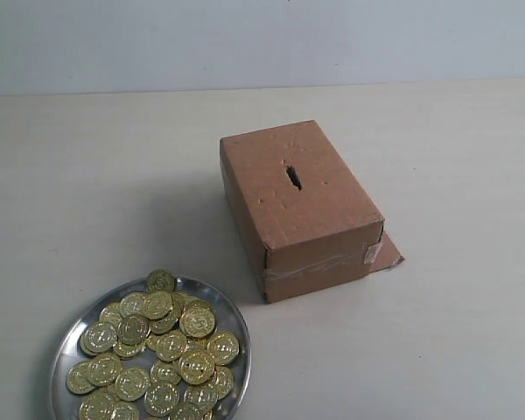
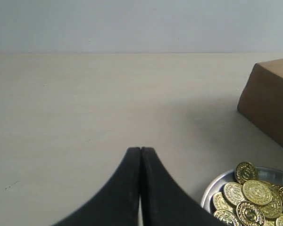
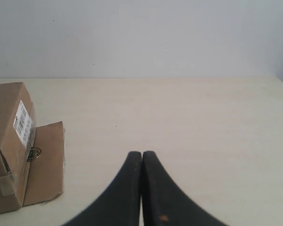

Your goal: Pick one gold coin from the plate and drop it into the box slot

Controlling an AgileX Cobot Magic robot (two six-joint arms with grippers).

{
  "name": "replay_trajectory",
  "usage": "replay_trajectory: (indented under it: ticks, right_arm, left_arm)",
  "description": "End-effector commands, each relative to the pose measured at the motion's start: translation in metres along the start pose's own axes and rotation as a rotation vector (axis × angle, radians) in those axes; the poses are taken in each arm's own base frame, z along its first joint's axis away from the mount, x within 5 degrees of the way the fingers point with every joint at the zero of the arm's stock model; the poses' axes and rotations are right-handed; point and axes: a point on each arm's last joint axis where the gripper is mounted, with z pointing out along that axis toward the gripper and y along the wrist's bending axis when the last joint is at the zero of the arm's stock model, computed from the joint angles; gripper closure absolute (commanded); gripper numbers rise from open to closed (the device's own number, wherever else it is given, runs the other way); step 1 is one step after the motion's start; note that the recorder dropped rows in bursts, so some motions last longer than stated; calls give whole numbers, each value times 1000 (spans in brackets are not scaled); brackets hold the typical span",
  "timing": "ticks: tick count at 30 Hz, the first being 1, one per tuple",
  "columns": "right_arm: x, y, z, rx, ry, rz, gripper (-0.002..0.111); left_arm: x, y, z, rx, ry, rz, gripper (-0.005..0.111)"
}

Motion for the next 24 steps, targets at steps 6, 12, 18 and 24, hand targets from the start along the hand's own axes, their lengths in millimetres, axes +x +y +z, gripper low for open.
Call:
replay_trajectory:
  ticks: [6, 12, 18, 24]
  right_arm:
    - [1, 0, 0, 6, -7, -4, 108]
    - [1, 0, 0, 5, -7, -3, 108]
    - [1, 0, 0, 5, -7, -1, 108]
    - [1, 0, 0, 5, -7, -1, 108]
  left_arm:
    - [1, 0, 0, -3, -2, 4, 107]
    - [1, 1, 0, -8, -2, -39, 107]
    - [1, 3, 0, -15, 3, -48, 107]
    - [1, 3, 0, -20, 3, -66, 107]
